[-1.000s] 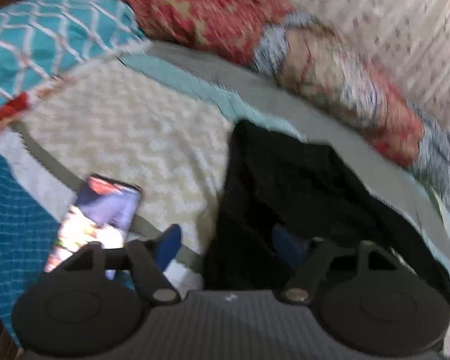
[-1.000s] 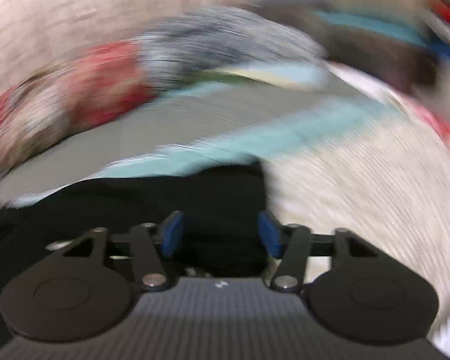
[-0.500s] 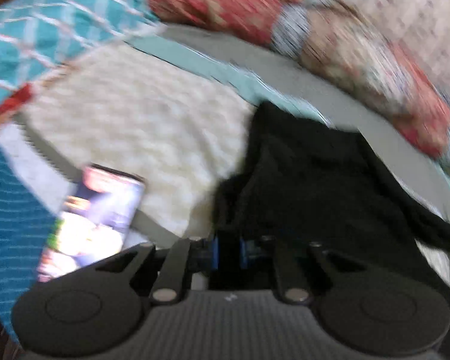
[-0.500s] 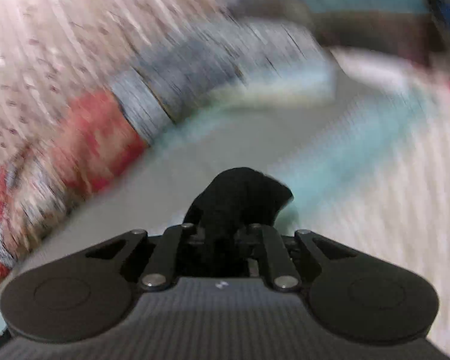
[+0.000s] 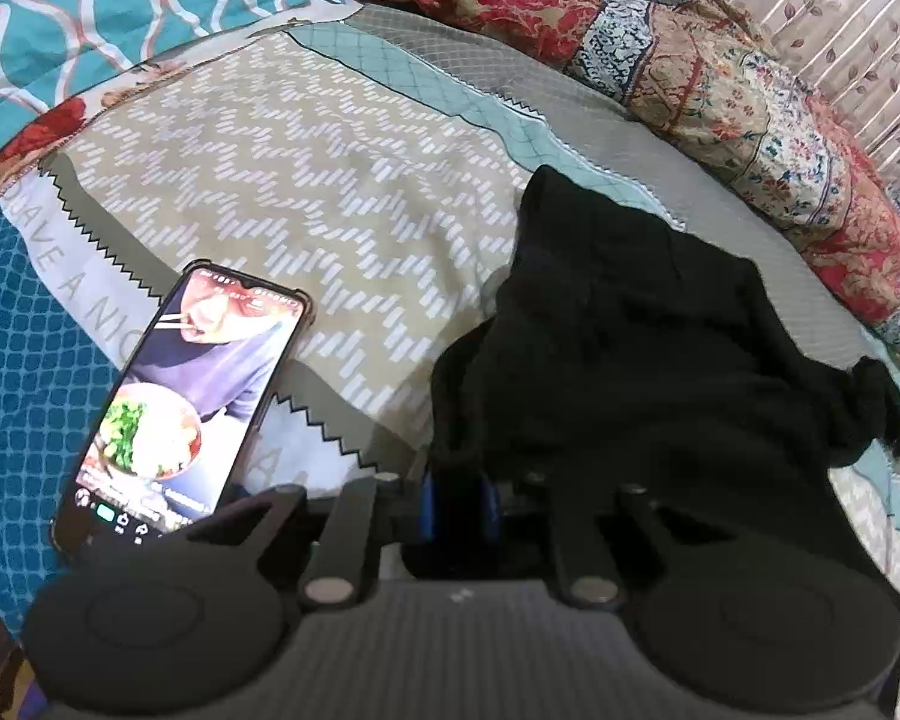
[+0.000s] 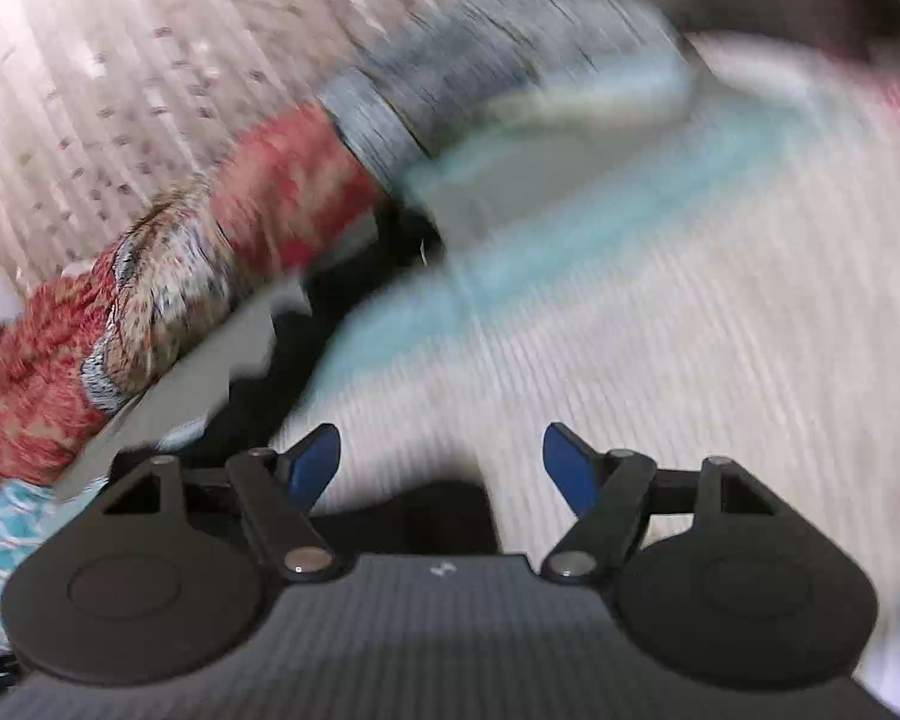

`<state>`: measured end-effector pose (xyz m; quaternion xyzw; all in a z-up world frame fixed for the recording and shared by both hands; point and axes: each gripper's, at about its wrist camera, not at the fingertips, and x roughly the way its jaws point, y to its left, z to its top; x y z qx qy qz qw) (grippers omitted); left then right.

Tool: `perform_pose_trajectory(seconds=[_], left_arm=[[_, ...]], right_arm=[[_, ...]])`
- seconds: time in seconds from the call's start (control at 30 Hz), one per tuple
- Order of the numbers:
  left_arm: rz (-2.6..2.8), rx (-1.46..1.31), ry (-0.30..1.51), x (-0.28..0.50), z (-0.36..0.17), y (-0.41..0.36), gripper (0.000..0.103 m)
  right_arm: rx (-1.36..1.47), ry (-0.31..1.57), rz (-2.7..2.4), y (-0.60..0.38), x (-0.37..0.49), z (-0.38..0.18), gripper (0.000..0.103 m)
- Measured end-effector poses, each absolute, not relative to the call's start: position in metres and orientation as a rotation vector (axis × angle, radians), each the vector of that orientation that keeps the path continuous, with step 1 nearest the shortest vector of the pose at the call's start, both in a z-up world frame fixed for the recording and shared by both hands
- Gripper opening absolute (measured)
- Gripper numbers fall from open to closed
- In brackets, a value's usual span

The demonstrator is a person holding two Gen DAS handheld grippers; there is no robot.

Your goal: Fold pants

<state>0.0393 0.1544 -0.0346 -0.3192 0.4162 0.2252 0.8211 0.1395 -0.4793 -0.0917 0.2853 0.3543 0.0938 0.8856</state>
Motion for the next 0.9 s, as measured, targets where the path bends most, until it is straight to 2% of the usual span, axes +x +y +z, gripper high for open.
perform_pose_trajectory(seconds=[0.07, 0.13, 0.17, 0.2, 0.3, 0.5, 0.57, 0.63, 0.73, 0.8, 0.9], left_arm=[[0.467, -0.703, 0.871, 0.038, -0.031, 0.155, 0.013], [0.454, -0.723, 0.859, 0.035, -0.026, 0.156, 0.012], [0.442, -0.735, 0.851, 0.033, -0.023, 0.156, 0.012], [0.434, -0.746, 0.844, 0.031, -0.020, 0.156, 0.012], [0.408, -0.786, 0.808, 0.023, -0.009, 0.160, 0.012], [0.327, -0.898, 0.793, 0.006, -0.007, 0.160, 0.012], [0.335, -0.896, 0.802, 0.002, -0.013, 0.157, 0.012], [0.368, -0.892, 0.813, -0.004, -0.022, 0.155, 0.012], [0.399, -0.909, 0.829, -0.014, -0.035, 0.161, 0.012], [0.408, -0.928, 0.845, -0.019, -0.042, 0.168, 0.012], [0.413, -0.948, 0.845, -0.022, -0.044, 0.173, 0.013]], right_arm=[[0.678, 0.765, 0.160, -0.487, 0.118, -0.114, 0.076], [0.733, 0.769, 0.169, -0.484, 0.112, -0.121, 0.062], [0.738, 0.779, 0.199, -0.475, 0.115, -0.121, 0.039], [0.738, 0.800, 0.237, -0.469, 0.122, -0.121, 0.012], [0.599, 0.773, 0.214, -0.446, 0.137, -0.094, 0.010], [0.152, 0.330, 0.177, -0.422, 0.110, 0.063, 0.010], [0.002, 0.269, 0.147, -0.412, 0.095, 0.088, 0.010], [-0.111, 0.286, 0.144, -0.405, 0.085, 0.088, 0.011], [-0.264, 0.388, 0.122, -0.402, 0.077, 0.053, 0.015], [-0.254, 0.485, 0.110, -0.409, 0.073, 0.024, 0.037], [-0.070, 0.587, 0.078, -0.440, 0.060, -0.010, 0.041]])
